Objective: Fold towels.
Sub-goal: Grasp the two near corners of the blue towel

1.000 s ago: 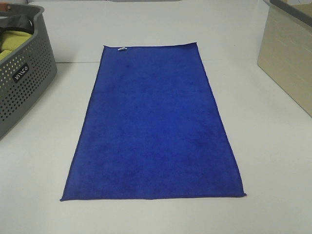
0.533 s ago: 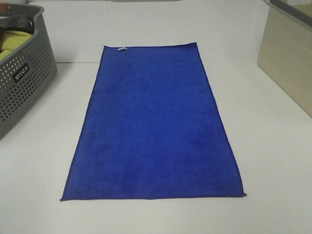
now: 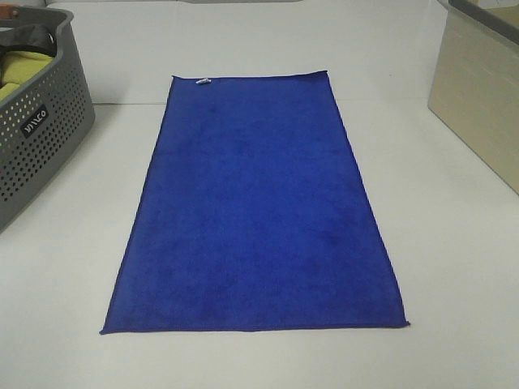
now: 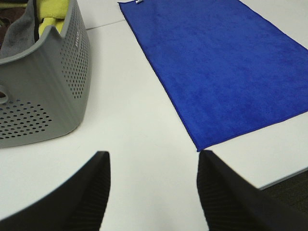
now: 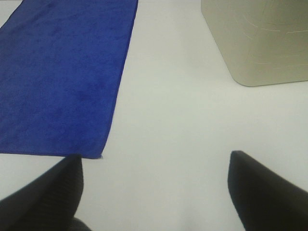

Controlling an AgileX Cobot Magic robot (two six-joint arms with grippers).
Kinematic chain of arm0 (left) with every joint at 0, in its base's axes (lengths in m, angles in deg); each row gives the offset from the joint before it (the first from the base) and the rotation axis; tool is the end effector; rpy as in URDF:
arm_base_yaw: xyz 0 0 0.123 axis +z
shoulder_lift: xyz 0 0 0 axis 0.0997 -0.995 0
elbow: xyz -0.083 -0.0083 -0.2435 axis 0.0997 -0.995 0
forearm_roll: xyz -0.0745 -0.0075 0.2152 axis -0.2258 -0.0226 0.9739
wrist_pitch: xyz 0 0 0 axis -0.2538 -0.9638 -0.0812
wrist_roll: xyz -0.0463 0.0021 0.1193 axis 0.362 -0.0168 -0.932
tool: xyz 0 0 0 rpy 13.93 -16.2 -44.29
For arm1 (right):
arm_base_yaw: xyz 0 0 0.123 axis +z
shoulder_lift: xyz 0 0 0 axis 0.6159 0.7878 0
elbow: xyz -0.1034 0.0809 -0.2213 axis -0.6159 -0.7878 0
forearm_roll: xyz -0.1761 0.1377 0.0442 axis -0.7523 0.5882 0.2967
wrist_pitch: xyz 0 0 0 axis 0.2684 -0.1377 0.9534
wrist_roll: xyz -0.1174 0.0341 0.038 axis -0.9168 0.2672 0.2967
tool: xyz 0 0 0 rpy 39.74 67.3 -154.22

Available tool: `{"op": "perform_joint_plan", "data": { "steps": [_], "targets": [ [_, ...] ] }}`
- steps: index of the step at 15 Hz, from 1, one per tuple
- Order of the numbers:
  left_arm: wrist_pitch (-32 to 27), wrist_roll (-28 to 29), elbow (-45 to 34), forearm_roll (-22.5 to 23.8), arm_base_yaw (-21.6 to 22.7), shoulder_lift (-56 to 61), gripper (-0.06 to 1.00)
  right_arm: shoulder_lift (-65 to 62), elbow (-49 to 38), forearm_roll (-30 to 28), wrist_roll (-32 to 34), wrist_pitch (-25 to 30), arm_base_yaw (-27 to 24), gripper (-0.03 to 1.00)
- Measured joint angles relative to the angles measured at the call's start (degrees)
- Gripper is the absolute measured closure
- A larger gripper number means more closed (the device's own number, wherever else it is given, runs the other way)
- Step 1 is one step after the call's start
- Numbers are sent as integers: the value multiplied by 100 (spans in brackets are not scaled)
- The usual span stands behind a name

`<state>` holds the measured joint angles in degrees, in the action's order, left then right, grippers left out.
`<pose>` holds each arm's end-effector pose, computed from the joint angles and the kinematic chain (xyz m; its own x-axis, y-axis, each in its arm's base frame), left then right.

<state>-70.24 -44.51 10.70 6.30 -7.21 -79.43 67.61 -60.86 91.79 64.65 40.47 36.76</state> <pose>0.0295 -0.0294 0.2523 -0.3975 0.1923 -0.8972 0.3043 0.9501 0.0688 0.0331 0.0093 0.2498 -0.4468 -0.0715 -0.8918 -0.0837 0.9958 -0.0379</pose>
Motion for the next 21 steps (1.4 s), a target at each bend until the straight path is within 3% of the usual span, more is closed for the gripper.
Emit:
{"op": "perform_joint_plan", "data": {
  "steps": [21],
  "targets": [
    [0,0,0,0,0,0,41,0,0,0,0,0,0,19]
  ]
}}
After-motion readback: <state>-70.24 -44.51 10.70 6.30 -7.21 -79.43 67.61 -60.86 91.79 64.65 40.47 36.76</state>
